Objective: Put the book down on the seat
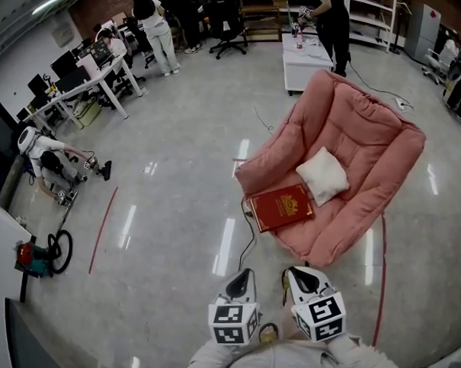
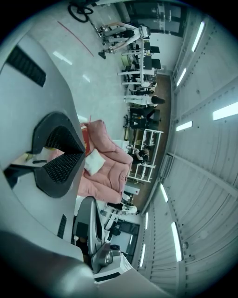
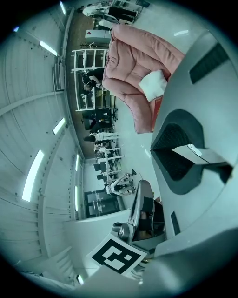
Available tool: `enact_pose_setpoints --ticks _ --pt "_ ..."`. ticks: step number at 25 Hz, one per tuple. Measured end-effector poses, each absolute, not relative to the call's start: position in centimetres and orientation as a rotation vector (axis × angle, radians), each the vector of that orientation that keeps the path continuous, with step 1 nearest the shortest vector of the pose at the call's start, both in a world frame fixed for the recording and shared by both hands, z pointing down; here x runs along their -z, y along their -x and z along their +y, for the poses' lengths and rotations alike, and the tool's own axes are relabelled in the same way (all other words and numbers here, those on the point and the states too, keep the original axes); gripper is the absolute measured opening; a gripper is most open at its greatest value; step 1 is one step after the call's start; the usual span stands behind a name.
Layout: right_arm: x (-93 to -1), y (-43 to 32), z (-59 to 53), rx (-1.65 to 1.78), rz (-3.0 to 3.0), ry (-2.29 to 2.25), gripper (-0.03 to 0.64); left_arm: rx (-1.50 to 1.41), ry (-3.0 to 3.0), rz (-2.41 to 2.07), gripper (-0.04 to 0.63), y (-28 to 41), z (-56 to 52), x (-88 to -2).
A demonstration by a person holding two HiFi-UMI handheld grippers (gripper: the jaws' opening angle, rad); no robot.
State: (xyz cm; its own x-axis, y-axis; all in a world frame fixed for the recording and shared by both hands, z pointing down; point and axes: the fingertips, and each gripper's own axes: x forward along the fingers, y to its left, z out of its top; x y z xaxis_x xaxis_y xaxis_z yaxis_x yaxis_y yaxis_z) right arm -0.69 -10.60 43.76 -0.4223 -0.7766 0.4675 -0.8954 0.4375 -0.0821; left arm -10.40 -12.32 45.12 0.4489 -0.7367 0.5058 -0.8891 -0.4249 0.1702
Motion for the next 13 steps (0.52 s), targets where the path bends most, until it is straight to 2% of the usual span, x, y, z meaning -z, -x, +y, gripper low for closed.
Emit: enact_pose_setpoints --ticks 13 --pt "-43.21 0.83 -10.40 -0.431 -2.349 -1.435 0.005 -0.507 -2.315 -1.357 0.008 10.00 -12.25 -44.77"
